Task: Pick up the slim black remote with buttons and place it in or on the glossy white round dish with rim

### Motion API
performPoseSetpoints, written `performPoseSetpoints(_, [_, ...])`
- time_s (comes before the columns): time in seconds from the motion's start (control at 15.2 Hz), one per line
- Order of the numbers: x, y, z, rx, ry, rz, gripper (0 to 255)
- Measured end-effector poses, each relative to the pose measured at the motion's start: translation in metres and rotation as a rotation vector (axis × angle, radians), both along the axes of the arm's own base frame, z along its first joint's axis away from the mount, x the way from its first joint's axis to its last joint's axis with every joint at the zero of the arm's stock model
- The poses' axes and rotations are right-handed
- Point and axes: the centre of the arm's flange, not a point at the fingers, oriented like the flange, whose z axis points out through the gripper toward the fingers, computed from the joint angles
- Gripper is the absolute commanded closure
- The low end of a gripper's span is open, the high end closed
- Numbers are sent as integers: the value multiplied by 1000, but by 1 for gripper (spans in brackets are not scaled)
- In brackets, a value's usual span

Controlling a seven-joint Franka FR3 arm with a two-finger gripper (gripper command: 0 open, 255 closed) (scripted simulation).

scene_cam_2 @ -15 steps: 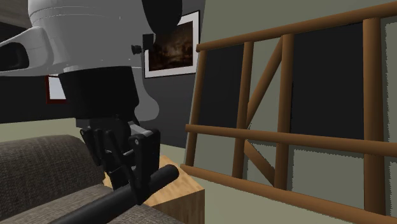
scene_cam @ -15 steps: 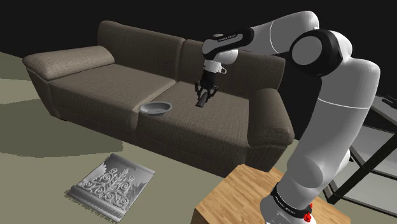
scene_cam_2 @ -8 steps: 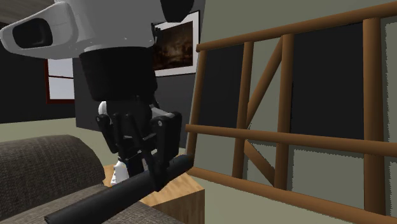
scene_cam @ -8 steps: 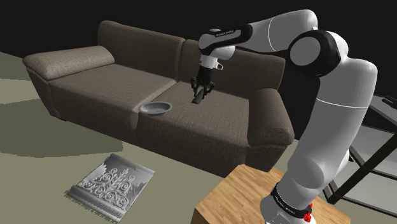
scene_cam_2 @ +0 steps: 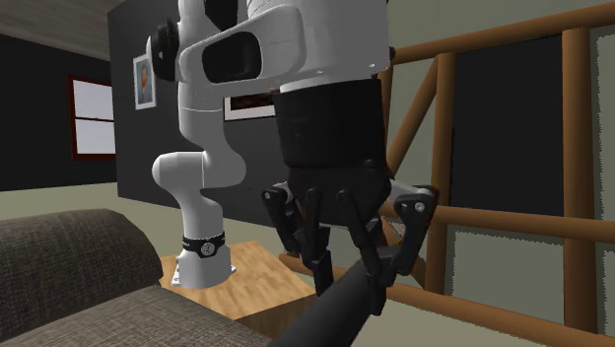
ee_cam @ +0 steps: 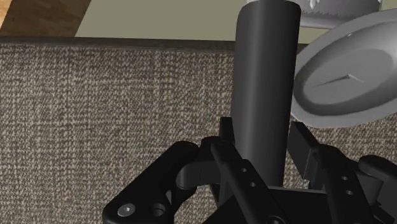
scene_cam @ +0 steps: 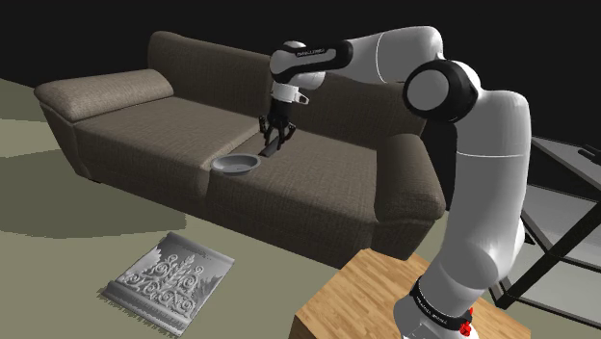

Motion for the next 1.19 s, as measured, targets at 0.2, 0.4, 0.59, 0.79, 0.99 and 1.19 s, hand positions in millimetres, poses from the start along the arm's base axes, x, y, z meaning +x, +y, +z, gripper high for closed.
performPoseSetpoints(0.2, [24,29,1,0,0,0,255])
performPoseSetpoints(0.4, [47,61,-1,0,0,0,255])
performPoseSetpoints(0.59, [73,91,-3,0,0,0,255])
performPoseSetpoints(0.79, [79,100,-15,0,1,-1,255])
performPoseSetpoints(0.99, [81,102,-30,0,1,-1,255])
performPoseSetpoints(1.19, [81,102,-46,0,1,-1,255])
